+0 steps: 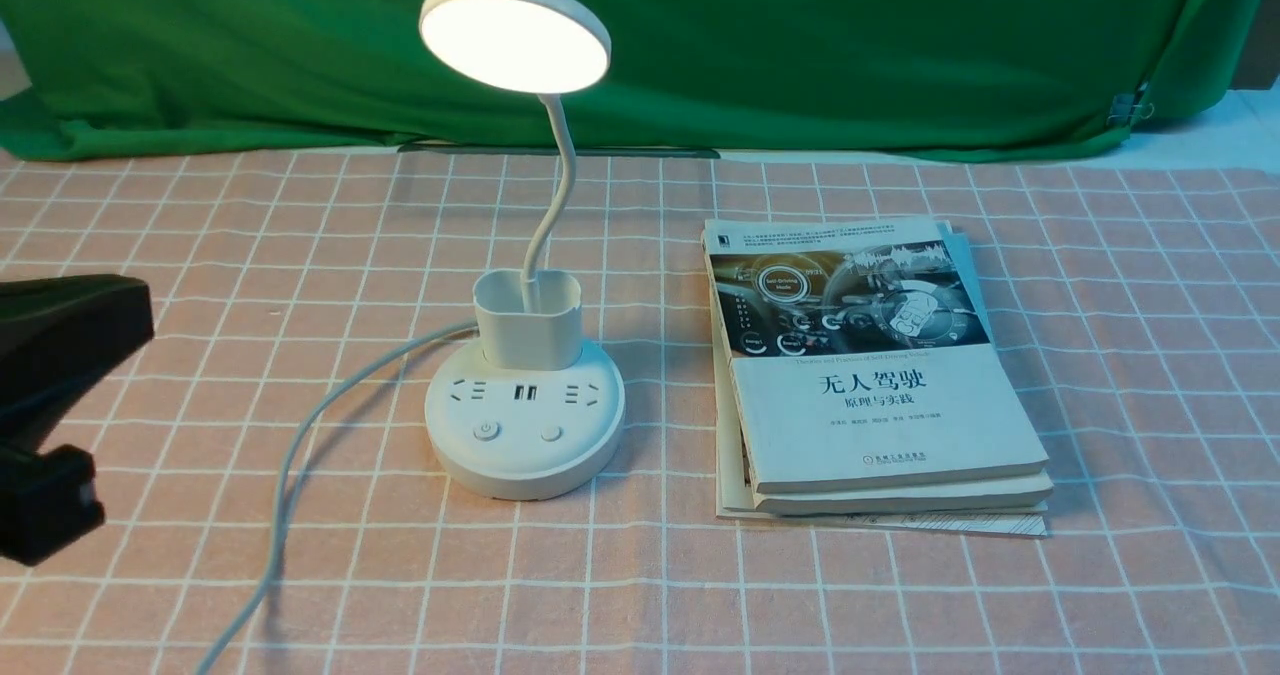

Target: Turn on the table lamp on the pink coffee tablecloth with your hand.

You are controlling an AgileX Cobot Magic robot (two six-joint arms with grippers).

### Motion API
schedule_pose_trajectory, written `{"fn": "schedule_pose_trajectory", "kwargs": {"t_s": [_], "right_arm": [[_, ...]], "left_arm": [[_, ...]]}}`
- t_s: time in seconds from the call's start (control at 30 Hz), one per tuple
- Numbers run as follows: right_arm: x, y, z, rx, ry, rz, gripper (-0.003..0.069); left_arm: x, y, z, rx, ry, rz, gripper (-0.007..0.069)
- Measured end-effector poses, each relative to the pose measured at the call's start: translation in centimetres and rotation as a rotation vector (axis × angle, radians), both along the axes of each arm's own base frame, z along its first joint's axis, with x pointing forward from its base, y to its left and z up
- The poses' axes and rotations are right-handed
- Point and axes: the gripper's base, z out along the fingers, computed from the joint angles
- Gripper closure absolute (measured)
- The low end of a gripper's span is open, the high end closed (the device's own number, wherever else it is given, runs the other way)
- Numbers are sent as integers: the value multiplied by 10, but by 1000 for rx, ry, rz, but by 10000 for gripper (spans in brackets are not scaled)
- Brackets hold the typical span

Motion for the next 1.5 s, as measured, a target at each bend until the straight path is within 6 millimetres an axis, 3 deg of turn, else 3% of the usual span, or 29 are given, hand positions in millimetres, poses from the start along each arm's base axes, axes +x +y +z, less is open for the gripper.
{"fn": "schedule_pose_trajectory", "kwargs": {"t_s": [0.2, 0.37, 0.63, 1.1, 1.5], "right_arm": [[0, 0, 0, 0, -1, 0, 427], [0, 0, 0, 0, 0, 0, 423], [0, 0, 0, 0, 0, 0, 422], [0, 0, 0, 0, 0, 0, 422], [0, 0, 0, 0, 0, 0, 421]], "left_arm": [[-14, 17, -34, -82, -155, 80, 603], [-31, 38, -88, -179, -290, 287, 603], [-39, 53, -145, -180, -308, 537, 603], [-39, 52, -165, -103, -153, 533, 603], [-39, 48, -166, -100, -138, 467, 603]]}}
